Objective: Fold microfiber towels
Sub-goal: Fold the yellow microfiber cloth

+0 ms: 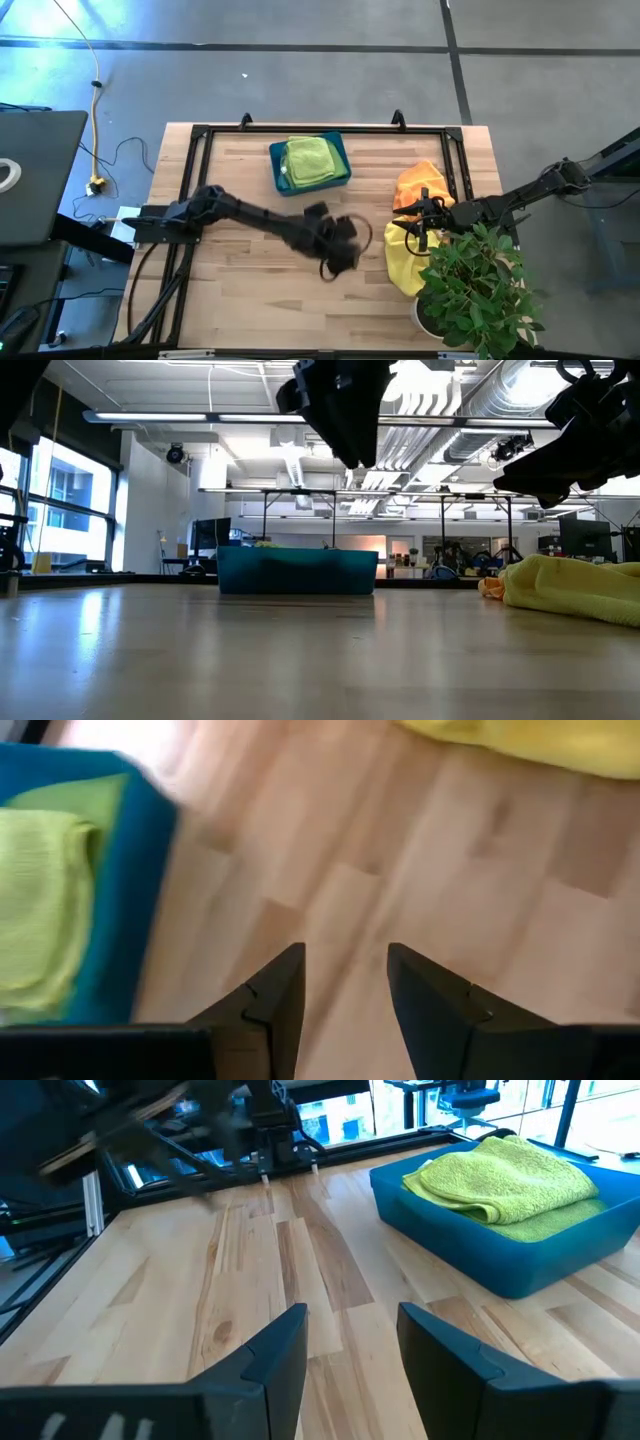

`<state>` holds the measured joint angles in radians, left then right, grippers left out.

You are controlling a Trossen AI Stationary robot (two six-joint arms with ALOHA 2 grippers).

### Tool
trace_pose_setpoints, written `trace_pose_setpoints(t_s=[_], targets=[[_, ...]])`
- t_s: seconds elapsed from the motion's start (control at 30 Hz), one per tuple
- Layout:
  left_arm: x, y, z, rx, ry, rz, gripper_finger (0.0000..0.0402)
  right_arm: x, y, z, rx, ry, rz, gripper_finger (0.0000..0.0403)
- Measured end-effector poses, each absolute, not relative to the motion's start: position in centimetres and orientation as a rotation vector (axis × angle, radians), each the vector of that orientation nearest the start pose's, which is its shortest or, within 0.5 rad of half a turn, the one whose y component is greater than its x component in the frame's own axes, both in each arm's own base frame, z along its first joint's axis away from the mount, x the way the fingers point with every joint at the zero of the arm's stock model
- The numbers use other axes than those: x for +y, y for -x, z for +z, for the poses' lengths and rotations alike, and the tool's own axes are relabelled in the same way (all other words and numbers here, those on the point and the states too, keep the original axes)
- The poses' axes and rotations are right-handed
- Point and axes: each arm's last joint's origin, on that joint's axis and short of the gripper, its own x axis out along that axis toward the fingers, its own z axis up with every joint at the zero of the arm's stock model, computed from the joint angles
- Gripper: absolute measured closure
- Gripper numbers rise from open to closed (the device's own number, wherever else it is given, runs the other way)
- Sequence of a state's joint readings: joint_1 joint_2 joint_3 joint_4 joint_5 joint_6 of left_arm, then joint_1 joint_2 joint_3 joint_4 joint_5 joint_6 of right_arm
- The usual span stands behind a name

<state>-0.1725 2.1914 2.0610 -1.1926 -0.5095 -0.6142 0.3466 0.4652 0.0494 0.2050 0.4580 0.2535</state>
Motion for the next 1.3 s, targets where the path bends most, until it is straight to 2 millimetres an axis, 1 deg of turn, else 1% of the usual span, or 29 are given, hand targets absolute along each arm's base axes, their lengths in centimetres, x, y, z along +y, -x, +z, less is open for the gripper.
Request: trace_pose_setpoints(t_s=[0.1, 0.17, 0.27, 0.4, 0.5, 0.6, 0.7, 0.8, 0.9, 1.03, 1.17, 1.3], targets=[[-8.8, -44.3, 24.9, 1.026, 0.045, 0.630, 0.0270, 3.0, -12.1, 15.8, 0.179, -0.170, -0.134, 0.0254], [-10.2, -44.4, 24.7, 0.965, 0.034, 0.621, 0.0270, 3.0, -12.1, 15.8, 0.181, -0.169, -0.135, 0.0254], [-11.4, -45.0, 23.9, 0.892, 0.045, 0.579, 0.0270, 3.0, -12.1, 15.8, 0.182, -0.168, -0.135, 0.0254], [-11.5, -45.9, 24.1, 0.819, 0.082, 0.522, 0.0270, 3.0, -12.1, 15.8, 0.184, -0.168, -0.135, 0.0254], [-11.3, -47.0, 24.3, 0.765, 0.117, 0.432, 0.0270, 3.0, -12.1, 15.8, 0.184, -0.167, -0.135, 0.0254], [-11.6, -48.0, 25.0, 0.680, 0.104, 0.354, 0.0270, 3.0, -12.1, 15.8, 0.184, -0.167, -0.135, 0.0254], [-12.0, -48.5, 25.4, 0.606, 0.106, 0.325, 0.0270, 3.0, -12.1, 15.8, 0.184, -0.167, -0.135, 0.0254], [-12.1, -48.6, 25.3, 0.594, 0.112, 0.344, 0.0270, 3.0, -12.1, 15.8, 0.184, -0.167, -0.135, 0.0254], [-11.7, -48.8, 25.1, 0.588, 0.124, 0.357, 0.0270, 3.0, -12.1, 15.8, 0.184, -0.167, -0.135, 0.0254], [-11.5, -48.7, 24.9, 0.615, 0.075, 0.349, 0.0270, 3.0, -12.1, 15.8, 0.185, -0.167, -0.135, 0.0254], [-12.3, -47.9, 25.5, 0.649, 0.064, 0.321, 0.0271, 3.0, -12.1, 15.8, 0.184, -0.167, -0.135, 0.0254], [-13.7, -47.1, 26.2, 0.670, 0.043, 0.295, 0.0271, 3.0, -12.1, 15.8, 0.184, -0.167, -0.135, 0.0254]])
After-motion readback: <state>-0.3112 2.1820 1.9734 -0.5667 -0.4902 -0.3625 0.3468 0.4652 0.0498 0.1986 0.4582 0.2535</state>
